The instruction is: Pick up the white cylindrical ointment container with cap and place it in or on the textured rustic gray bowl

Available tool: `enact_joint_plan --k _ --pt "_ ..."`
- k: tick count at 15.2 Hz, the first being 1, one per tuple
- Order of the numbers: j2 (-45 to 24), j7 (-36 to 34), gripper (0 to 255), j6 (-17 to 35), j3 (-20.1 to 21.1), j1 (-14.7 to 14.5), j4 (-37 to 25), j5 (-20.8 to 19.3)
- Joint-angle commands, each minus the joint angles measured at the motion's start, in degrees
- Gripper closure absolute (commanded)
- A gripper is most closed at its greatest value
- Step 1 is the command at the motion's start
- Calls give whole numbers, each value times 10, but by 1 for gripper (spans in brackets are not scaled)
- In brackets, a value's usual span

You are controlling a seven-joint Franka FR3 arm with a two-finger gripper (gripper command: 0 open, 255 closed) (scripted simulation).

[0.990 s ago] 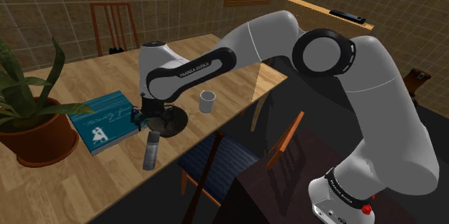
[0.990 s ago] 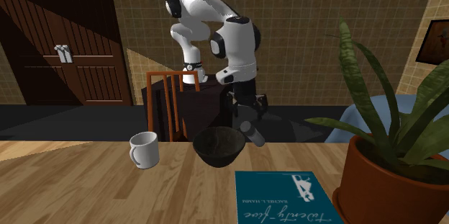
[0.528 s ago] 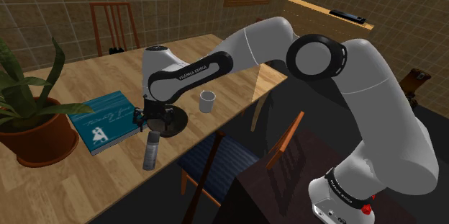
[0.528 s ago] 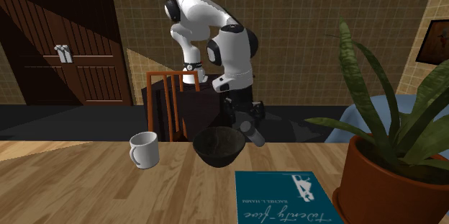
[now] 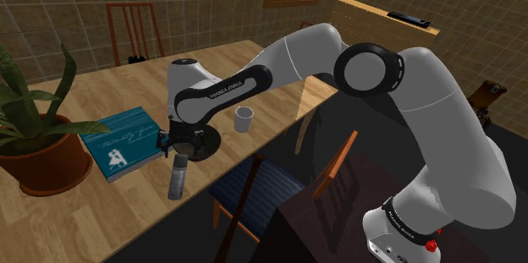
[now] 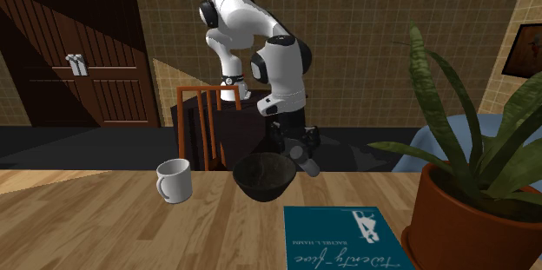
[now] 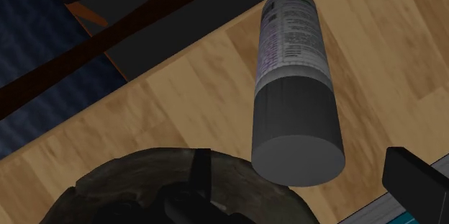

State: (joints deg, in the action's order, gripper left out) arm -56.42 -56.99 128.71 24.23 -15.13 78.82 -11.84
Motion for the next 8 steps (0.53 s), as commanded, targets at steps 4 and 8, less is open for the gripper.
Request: enact_joint_plan --k 4,8 --pt "0 0 255 0 0 0 0 0" --pt "0 0 255 0 0 0 0 0"
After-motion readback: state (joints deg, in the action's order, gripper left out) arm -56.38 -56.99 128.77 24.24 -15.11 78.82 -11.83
